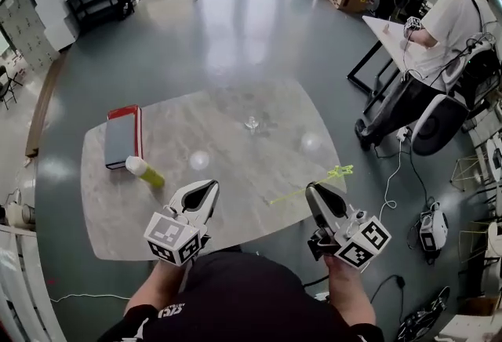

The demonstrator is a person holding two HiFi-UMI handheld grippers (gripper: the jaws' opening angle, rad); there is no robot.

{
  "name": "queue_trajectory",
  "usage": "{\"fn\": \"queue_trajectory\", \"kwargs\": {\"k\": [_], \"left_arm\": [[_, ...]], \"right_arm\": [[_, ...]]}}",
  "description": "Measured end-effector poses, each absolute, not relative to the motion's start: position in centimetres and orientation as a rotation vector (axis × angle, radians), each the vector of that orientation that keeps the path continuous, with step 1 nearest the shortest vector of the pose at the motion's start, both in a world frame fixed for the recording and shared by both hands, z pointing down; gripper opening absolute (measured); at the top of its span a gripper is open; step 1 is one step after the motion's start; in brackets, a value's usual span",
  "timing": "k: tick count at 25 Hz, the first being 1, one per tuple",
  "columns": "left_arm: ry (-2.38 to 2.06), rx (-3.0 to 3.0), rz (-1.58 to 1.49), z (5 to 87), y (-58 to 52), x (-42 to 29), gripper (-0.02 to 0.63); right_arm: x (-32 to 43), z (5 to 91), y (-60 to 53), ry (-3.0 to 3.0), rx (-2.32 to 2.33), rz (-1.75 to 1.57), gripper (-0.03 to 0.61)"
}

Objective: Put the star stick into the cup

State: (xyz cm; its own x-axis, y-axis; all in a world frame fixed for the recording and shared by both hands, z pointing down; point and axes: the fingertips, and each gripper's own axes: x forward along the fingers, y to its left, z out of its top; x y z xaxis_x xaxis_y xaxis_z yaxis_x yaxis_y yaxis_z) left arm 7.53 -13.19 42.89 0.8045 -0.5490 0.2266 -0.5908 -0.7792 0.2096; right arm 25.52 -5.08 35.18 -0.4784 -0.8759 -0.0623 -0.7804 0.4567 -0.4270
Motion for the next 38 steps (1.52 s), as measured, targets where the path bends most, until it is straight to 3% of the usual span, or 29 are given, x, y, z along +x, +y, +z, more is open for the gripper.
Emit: {"fn": "queue_trajectory", "kwargs": {"k": [9,38], "left_arm": [[-0.935,2.703,0.191,43.3,-17.6,4.8,0.003],[-1.041,2.565,0.267,50.0,-28.1,12.7,0.003]], "right_arm": [[23.6,34.9,-12.7,2.502,-1.400,-0.491,0.031],[28.8,46.0,-33.7,2.650,-1.280,-0.648,0.031]]}}
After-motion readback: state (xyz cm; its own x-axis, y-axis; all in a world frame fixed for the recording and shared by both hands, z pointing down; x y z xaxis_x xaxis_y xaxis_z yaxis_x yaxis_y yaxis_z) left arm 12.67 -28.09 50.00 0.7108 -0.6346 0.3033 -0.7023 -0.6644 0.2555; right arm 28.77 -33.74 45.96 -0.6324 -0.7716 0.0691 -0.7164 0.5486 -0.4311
